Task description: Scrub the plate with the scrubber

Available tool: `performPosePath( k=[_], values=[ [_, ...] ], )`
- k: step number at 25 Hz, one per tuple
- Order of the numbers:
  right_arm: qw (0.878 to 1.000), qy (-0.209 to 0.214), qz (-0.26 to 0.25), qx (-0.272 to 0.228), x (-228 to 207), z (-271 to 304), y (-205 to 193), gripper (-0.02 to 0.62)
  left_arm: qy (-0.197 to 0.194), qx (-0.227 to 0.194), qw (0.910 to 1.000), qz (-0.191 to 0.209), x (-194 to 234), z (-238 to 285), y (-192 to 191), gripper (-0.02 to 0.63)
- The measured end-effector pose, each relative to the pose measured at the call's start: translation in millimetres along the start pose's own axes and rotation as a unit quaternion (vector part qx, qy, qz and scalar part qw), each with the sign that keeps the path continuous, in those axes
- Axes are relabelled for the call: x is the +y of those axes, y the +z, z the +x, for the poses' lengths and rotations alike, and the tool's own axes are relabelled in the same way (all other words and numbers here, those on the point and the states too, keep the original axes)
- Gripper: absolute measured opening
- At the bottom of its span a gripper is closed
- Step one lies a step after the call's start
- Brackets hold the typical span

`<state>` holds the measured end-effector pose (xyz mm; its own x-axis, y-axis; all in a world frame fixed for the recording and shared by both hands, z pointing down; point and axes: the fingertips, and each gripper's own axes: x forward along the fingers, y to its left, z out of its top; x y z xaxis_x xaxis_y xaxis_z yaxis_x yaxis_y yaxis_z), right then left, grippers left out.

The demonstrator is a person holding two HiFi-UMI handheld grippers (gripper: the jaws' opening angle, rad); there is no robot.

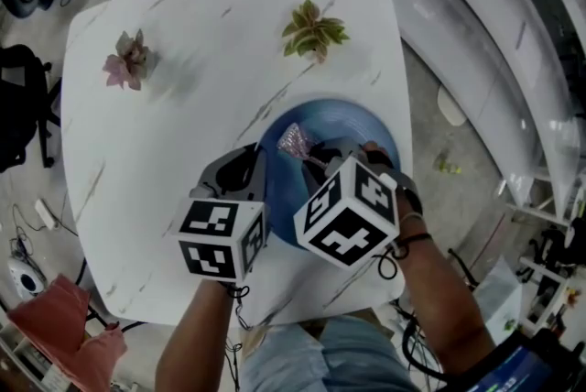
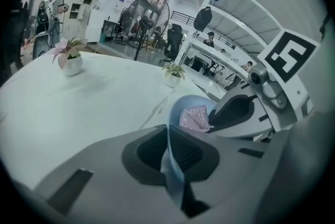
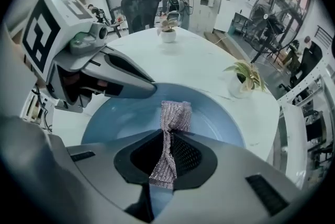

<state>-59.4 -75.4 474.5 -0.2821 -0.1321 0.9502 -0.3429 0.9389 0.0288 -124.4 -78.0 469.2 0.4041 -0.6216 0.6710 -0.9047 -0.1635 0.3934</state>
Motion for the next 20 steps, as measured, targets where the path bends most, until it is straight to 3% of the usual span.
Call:
performPosePath(
  k=[13,20],
  values=[
    [0.998,0.057,-0.036,-0.014,75.9,-4.3,-7.0,0.061,0.015,-0.014,0.9998,0.004,5.1,1.2,2.1,0.015],
    [0.996,0.086,-0.013,-0.017,98.1,-12.5,-28.1,0.061,0.018,-0.015,0.9997,0.007,6.0,1.2,2.0,0.015]
  ],
)
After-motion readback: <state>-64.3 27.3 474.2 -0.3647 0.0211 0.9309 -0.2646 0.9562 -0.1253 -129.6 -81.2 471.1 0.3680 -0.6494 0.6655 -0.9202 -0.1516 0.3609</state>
